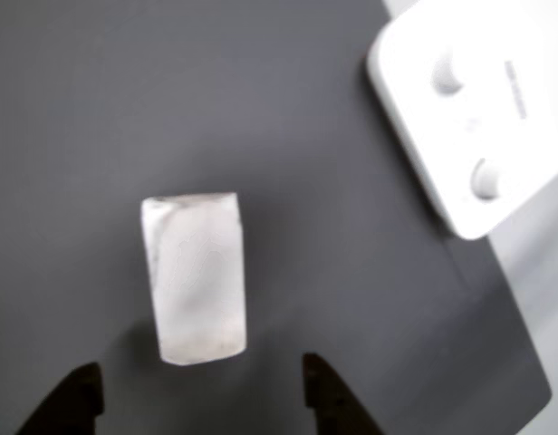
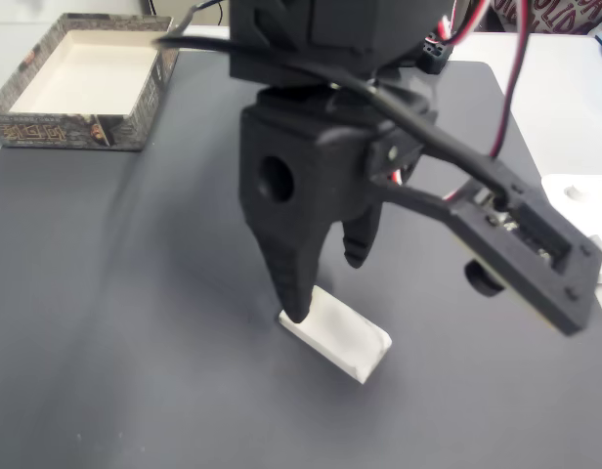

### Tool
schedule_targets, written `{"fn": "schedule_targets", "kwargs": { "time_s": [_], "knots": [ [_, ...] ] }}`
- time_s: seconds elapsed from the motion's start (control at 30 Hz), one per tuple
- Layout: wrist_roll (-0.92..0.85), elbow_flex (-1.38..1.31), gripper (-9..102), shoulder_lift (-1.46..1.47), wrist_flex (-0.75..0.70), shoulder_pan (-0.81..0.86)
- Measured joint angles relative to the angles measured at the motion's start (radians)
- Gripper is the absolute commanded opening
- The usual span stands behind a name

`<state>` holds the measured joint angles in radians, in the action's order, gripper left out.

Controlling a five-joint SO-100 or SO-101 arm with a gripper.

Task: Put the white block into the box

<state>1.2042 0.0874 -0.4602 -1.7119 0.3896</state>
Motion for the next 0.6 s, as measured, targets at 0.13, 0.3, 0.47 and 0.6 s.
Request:
{"fn": "schedule_targets", "kwargs": {
  "time_s": [0.13,0.3,0.47,0.6],
  "knots": [
    [-0.026,-0.012,33,0.021,0.002,0.000],
    [-0.044,-0.021,33,0.048,0.011,0.000],
    [-0.074,-0.055,32,0.083,0.011,0.000],
    [-0.094,-0.077,31,0.101,0.011,0.000]
  ]
}}
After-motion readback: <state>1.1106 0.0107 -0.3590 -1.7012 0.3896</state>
